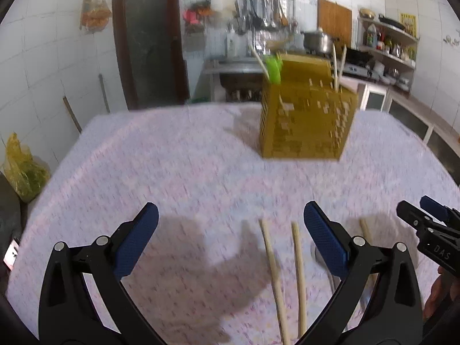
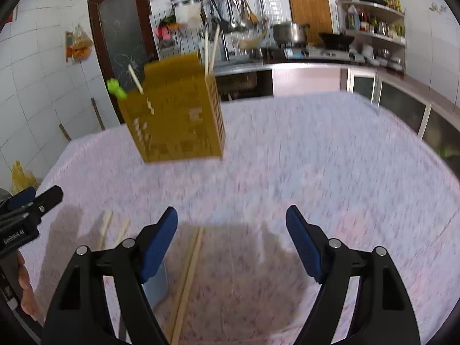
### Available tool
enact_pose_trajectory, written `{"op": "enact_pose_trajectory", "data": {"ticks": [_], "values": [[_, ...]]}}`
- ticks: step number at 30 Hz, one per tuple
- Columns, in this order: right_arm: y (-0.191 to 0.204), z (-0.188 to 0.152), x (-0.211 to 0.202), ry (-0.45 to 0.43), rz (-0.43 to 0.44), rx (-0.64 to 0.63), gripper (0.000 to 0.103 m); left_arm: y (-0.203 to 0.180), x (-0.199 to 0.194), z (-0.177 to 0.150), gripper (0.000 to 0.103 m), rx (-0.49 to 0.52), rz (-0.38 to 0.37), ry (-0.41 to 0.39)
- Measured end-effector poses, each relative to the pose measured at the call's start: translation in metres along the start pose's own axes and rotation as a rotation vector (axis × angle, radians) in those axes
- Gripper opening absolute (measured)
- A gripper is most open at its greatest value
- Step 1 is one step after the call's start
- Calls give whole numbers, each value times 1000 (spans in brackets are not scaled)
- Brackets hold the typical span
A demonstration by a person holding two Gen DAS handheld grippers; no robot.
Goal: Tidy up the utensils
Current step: 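Move both tools back to the table and grasp a chopstick with each tool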
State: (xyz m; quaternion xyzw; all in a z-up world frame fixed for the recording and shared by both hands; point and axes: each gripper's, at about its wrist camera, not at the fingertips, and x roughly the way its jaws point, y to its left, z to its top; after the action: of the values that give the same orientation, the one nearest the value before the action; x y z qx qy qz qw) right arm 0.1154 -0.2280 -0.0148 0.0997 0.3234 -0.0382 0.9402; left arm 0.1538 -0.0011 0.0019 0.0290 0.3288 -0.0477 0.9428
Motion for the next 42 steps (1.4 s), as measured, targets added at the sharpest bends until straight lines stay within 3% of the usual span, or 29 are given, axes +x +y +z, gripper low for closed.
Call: {"op": "enact_pose_trajectory", "data": {"ticks": [7,22,32,37,42], "values": [[2,-14,16,56,-18,-7,77,-8,25,-25,98,10,4,84],[8,-19,38,154,-44,-18,77,-3,57,-38,98,-36,12,212],[23,-25,37,179,-93,-40,74,-2,62,-40,98,-49,2,241],[25,-23,38,174,-107,-42,52,-2,62,-38,97,-57,-2,240],[21,-19,40,167,-95,-16,32,-3,63,-35,78,-51,1,232]]}}
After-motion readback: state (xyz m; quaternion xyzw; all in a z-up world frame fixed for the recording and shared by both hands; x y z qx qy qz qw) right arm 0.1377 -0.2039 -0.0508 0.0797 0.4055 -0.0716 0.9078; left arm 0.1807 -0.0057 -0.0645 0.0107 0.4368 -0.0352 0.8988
